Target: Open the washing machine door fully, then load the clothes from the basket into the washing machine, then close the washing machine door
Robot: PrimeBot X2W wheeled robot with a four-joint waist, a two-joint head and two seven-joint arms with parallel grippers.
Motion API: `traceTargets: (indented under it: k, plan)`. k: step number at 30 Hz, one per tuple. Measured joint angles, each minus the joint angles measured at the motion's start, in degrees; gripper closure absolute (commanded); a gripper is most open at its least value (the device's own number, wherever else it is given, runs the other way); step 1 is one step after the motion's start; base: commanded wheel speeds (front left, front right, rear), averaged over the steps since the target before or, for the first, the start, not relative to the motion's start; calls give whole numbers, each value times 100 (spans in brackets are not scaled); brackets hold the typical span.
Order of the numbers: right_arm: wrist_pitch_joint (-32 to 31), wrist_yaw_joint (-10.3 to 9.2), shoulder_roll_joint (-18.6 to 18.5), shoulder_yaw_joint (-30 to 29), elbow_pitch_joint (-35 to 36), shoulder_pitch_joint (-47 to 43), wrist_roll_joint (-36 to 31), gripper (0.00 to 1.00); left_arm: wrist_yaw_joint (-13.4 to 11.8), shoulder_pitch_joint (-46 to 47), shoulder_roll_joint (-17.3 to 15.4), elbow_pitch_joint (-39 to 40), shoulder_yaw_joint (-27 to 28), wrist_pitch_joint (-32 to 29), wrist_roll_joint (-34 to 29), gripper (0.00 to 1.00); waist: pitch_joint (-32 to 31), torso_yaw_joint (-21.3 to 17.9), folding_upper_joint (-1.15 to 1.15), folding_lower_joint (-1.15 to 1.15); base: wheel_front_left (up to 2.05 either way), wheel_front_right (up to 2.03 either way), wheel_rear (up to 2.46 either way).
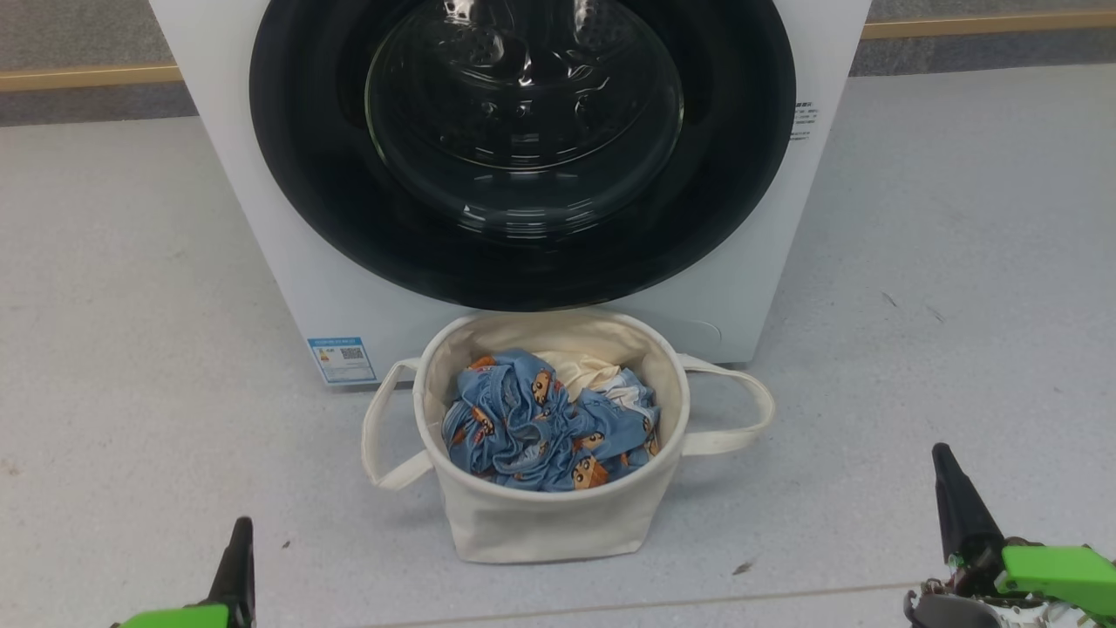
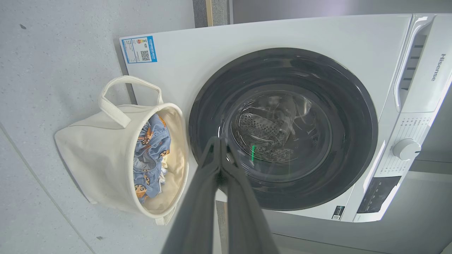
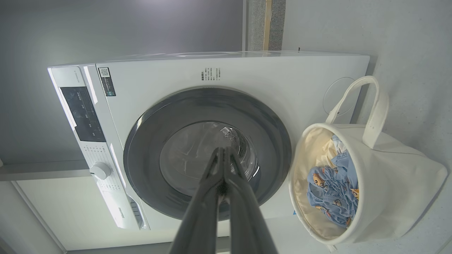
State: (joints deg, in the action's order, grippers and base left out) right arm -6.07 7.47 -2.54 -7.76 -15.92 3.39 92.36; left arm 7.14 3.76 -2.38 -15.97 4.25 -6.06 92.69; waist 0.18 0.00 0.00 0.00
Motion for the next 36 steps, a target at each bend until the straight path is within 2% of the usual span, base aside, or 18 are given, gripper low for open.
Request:
traceTargets:
  k: [36]
  plan:
    - [1, 0, 1, 0, 0, 0, 0, 100, 0, 0, 0, 0, 0, 0, 0, 100, 0, 0, 0, 0, 0, 0, 0]
